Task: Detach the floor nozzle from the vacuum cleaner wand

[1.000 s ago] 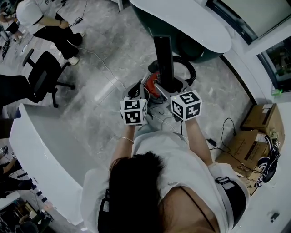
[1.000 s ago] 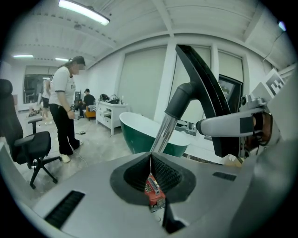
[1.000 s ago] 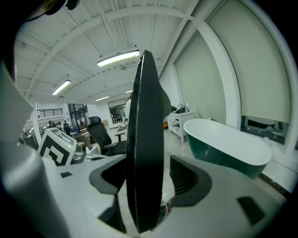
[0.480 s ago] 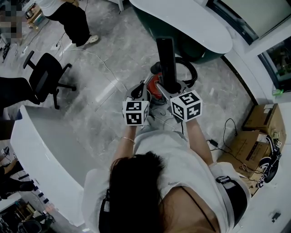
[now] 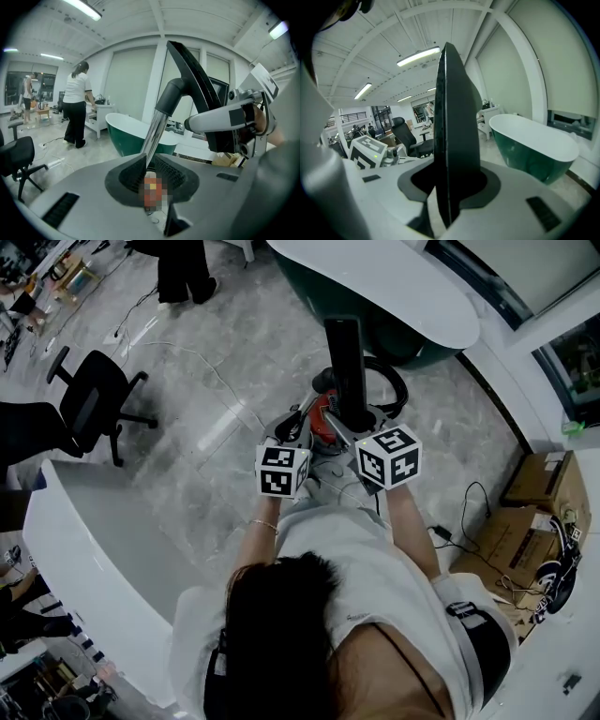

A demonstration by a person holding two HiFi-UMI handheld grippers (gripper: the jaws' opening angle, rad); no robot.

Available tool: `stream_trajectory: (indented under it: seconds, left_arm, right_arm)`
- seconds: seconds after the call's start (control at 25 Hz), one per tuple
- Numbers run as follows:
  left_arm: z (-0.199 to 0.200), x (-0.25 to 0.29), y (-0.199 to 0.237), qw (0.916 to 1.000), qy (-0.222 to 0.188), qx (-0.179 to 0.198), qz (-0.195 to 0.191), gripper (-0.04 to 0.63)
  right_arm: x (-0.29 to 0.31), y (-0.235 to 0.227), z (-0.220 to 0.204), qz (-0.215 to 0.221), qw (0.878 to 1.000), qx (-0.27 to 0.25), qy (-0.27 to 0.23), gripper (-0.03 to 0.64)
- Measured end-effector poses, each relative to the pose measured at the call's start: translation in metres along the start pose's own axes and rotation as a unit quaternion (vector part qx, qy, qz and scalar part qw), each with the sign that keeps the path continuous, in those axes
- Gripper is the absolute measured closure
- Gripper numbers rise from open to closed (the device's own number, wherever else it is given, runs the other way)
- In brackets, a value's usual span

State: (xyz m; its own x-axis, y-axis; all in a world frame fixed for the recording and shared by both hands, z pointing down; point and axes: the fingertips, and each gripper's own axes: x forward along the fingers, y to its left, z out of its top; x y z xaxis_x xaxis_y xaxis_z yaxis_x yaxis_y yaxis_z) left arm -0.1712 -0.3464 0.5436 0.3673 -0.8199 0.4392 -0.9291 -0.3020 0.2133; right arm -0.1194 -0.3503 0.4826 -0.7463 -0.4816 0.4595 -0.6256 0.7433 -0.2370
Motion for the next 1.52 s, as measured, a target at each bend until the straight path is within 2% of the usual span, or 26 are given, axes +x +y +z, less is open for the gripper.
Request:
stream_trajectory:
  seconds: [0.16, 0.36, 0.52, 0.68, 1.28, 1.52]
  left_arm:
    - [-0.002, 0.009, 0.0, 0.9996, 0.019, 0.001, -0.021, 0.48]
    - [0.0, 0.019, -0.004, 0.9986, 0.028, 0.03, -0.035, 0.4]
    - [0.009, 0.027, -0.005, 0.9982, 0.016, 0.032, -0.048, 0.394]
    - [0.018, 0.034, -0.001, 0.9983, 0.005, 0.038, -0.044, 0.364]
    - [0.016, 0.069, 0.002, 0.9964, 0.013, 0.067, -0.05, 0.364]
    - [0.012, 0.081, 0.004, 0.9968, 0.007, 0.059, -0.053, 0.367]
  right_arm:
    - [0.001, 0.0, 0.001, 0.001, 1.0, 0.002, 0.001, 0.484]
    - [0.0, 0.0, 0.0, 0.003, 1.0, 0.005, 0.006, 0.485]
    - [0.001, 0.0, 0.002, 0.007, 1.0, 0.005, 0.005, 0.485]
    - [0.001, 0.0, 0.002, 0.009, 1.0, 0.007, 0.006, 0.485]
    - [0.006, 0.003, 0.004, 0.024, 0.999, 0.024, 0.003, 0.491]
    - [0.004, 0.001, 0.002, 0.024, 0.999, 0.023, 0.007, 0.491]
